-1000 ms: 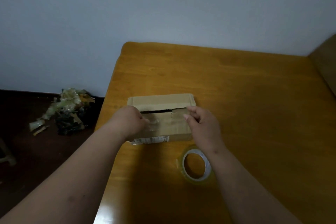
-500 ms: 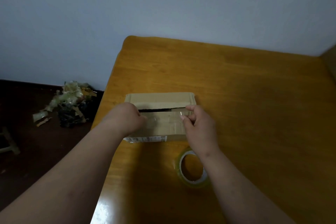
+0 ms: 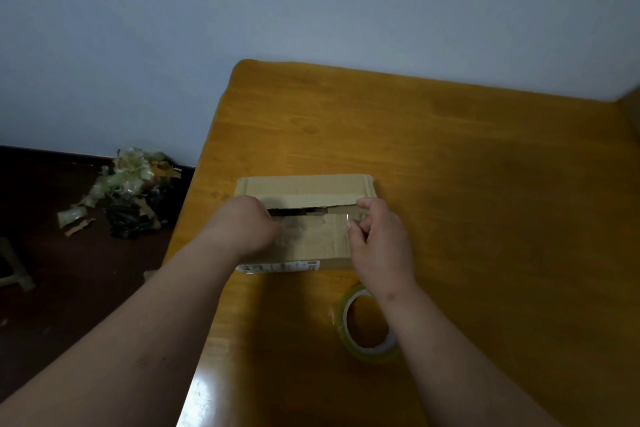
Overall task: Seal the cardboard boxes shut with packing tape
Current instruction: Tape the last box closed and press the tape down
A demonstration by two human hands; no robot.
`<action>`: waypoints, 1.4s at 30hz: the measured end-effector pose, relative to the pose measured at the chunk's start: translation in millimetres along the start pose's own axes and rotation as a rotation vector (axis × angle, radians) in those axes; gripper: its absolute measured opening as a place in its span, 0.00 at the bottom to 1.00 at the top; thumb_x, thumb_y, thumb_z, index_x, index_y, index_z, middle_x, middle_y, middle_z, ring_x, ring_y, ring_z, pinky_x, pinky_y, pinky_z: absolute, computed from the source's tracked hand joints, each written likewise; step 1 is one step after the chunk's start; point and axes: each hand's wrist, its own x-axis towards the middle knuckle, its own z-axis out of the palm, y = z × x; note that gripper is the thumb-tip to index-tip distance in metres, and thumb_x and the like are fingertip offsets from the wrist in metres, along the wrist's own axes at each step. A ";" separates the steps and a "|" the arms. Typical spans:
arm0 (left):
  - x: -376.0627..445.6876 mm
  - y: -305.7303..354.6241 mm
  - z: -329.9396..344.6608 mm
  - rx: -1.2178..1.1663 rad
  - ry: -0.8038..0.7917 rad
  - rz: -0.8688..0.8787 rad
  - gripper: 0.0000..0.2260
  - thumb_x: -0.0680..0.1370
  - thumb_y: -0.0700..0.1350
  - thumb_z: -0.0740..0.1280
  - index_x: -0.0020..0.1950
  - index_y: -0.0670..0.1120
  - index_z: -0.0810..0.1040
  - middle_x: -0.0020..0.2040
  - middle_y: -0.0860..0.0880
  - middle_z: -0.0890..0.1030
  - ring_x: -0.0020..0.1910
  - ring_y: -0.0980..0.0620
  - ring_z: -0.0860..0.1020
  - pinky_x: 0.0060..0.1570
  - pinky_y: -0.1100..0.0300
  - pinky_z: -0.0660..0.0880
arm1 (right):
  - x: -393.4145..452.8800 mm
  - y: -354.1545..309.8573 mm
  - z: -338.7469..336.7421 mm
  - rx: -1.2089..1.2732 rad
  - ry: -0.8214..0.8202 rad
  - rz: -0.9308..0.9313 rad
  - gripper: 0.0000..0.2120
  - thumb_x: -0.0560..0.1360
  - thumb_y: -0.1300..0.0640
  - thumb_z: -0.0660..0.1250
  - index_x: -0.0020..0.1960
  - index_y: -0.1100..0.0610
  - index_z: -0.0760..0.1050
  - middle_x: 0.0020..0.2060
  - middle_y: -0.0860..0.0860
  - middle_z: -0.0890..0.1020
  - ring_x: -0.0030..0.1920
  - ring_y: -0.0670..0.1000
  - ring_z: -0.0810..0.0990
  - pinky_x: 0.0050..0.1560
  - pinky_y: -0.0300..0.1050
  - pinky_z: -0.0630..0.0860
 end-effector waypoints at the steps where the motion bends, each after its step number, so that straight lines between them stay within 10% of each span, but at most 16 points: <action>1: 1.9 1.0 0.1 0.034 0.002 0.003 0.12 0.76 0.47 0.68 0.36 0.41 0.77 0.36 0.45 0.77 0.35 0.47 0.76 0.31 0.58 0.69 | -0.1 0.1 0.1 -0.004 0.002 -0.002 0.16 0.79 0.56 0.66 0.66 0.53 0.71 0.40 0.44 0.73 0.47 0.48 0.74 0.52 0.50 0.76; 42: 21.9 4.5 19.5 0.249 0.071 0.023 0.15 0.76 0.50 0.65 0.31 0.46 0.71 0.30 0.47 0.72 0.29 0.49 0.72 0.26 0.61 0.63 | 8.4 6.8 11.9 -0.256 0.066 -0.140 0.12 0.76 0.60 0.67 0.59 0.59 0.74 0.46 0.53 0.79 0.48 0.55 0.75 0.48 0.52 0.77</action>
